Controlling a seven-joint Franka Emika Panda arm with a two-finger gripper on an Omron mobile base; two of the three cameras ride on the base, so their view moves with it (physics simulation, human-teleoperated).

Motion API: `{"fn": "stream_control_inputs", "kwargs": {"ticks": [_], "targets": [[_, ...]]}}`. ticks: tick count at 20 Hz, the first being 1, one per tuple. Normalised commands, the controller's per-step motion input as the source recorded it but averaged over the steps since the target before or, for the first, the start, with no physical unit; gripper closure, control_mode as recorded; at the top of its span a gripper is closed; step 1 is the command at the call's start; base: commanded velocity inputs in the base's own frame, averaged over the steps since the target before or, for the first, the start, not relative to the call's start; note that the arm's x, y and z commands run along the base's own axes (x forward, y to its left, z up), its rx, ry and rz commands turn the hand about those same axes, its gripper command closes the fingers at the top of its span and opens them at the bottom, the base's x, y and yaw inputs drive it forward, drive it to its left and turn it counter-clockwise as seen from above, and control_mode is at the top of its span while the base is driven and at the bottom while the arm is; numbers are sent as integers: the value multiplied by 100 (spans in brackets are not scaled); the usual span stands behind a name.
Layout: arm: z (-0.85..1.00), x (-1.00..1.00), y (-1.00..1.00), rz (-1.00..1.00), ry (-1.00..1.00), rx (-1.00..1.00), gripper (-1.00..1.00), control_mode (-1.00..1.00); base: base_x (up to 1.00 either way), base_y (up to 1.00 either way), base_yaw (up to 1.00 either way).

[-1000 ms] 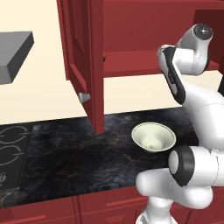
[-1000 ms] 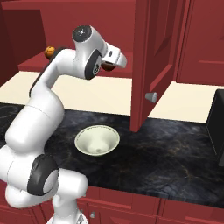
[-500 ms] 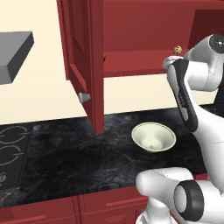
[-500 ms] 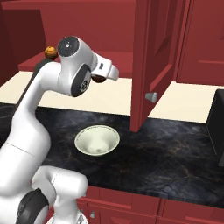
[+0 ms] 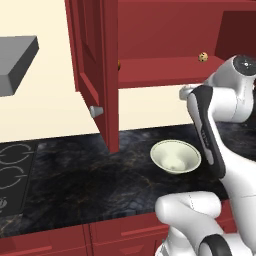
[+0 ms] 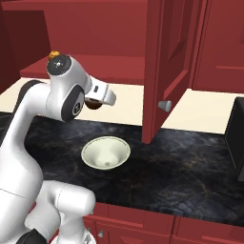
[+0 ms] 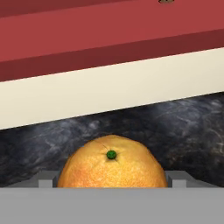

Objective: Open the cabinet. Pick the orange and orange from the cabinet and place them into the bowl. Then close the cabinet.

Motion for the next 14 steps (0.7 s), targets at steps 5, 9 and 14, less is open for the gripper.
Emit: {"fn": "stream_control_inputs", "kwargs": {"ticks": [5, 9, 14], "targets": [[-39, -1, 14, 0, 12, 0, 100, -100, 0, 0, 0], [-43, 0, 8, 0, 10, 0, 100, -100, 0, 0, 0], [-47, 0, 8, 0, 9, 0, 100, -100, 0, 0, 0]]}}
